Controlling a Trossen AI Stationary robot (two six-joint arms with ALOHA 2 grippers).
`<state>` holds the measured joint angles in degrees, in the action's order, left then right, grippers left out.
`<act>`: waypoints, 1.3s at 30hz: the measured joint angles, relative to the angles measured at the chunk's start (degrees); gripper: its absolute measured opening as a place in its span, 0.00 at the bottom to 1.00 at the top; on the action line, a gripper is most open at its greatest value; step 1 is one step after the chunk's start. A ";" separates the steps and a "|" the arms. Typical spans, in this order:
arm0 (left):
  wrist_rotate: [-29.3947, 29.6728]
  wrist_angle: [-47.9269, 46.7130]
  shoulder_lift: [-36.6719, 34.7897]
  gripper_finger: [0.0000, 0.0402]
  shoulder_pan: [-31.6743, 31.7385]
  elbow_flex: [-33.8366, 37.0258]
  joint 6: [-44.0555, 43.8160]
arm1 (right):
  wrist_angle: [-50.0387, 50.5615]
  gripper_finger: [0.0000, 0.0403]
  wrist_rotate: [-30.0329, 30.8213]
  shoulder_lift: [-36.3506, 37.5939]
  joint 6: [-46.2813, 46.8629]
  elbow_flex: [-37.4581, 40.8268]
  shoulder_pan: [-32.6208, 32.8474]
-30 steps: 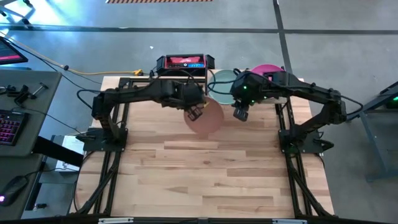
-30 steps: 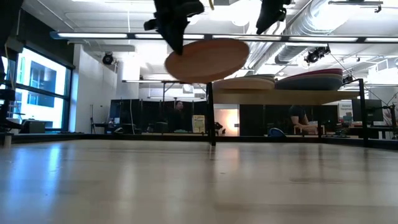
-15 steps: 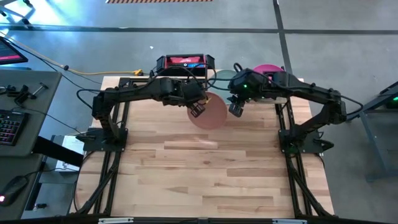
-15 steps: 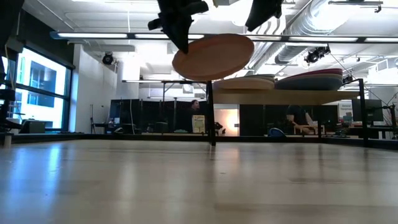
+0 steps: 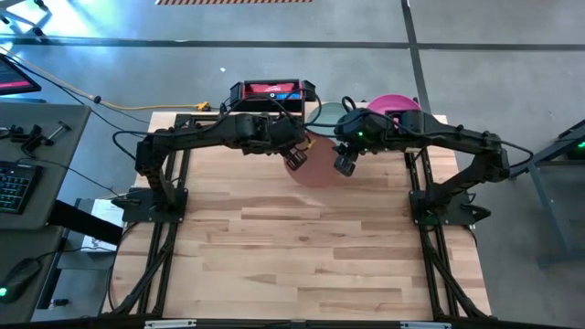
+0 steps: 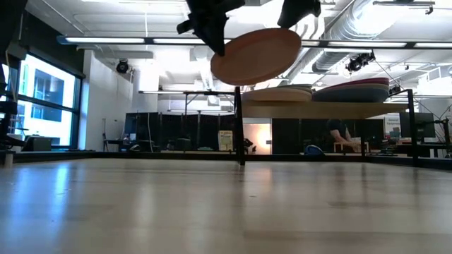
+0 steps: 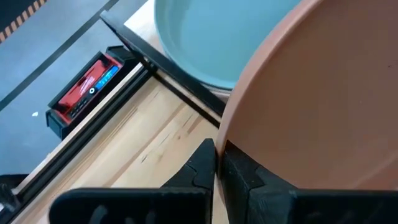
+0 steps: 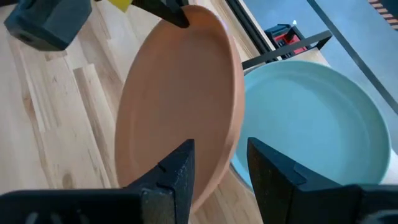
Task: Place and stack plates onto a shelf
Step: Stack the brown plate on top of the green plate on the shelf
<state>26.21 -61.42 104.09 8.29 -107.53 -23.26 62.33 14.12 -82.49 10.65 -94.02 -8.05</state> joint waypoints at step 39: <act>-3.48 7.88 0.02 0.02 0.11 0.02 1.33 | 4.59 0.01 4.61 -0.03 12.61 0.00 -0.29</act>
<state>22.73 -53.54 104.12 8.41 -107.50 -21.93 66.92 18.72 -82.52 23.25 -94.02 -8.35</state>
